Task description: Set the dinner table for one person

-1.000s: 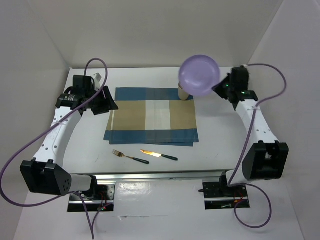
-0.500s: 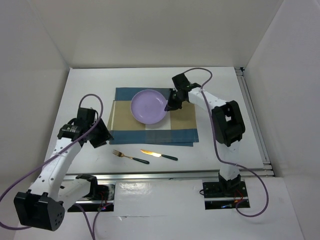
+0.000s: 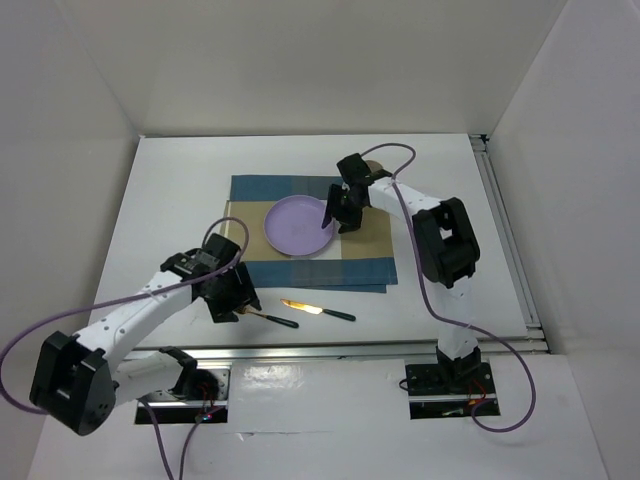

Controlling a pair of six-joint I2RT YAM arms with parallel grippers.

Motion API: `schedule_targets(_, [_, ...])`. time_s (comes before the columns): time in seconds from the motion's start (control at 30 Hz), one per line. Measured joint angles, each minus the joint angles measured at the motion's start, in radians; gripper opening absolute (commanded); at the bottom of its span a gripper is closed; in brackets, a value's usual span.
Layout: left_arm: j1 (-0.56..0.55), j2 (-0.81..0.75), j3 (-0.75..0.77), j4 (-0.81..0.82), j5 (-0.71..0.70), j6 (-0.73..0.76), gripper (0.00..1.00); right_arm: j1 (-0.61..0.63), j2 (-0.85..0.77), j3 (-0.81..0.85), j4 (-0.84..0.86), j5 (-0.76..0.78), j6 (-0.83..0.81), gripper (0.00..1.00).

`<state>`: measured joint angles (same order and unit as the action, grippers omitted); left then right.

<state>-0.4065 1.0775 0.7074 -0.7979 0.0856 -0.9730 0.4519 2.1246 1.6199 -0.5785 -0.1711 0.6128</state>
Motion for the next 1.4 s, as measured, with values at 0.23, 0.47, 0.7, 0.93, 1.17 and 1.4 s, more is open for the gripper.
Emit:
schedule_targets(0.23, [-0.175,0.155,0.053,0.032,-0.041,-0.086,0.71,0.009,-0.040,-0.030,0.000,0.031,-0.003,0.70])
schedule_targets(0.47, [-0.262,0.253,0.087,0.082,-0.068,-0.163,0.67,0.016,-0.293,-0.165,-0.020,0.073,-0.005,0.71])
schedule_targets(0.7, [-0.271,0.318,0.088,0.146,-0.093,-0.226,0.66,0.006,-0.491,-0.249,-0.036,0.118,-0.009,0.71])
schedule_targets(0.93, [-0.282,0.412,0.103,0.189,-0.108,-0.269,0.59,-0.036,-0.562,-0.348,-0.069,0.134,-0.020,0.71])
schedule_targets(1.17, [-0.287,0.457,0.115,0.196,-0.101,-0.297,0.52,-0.058,-0.579,-0.382,-0.094,0.122,-0.082,0.71])
schedule_targets(1.4, [-0.293,0.453,0.115,0.193,-0.102,-0.320,0.27,-0.015,-0.587,-0.413,-0.104,0.096,-0.178,0.71])
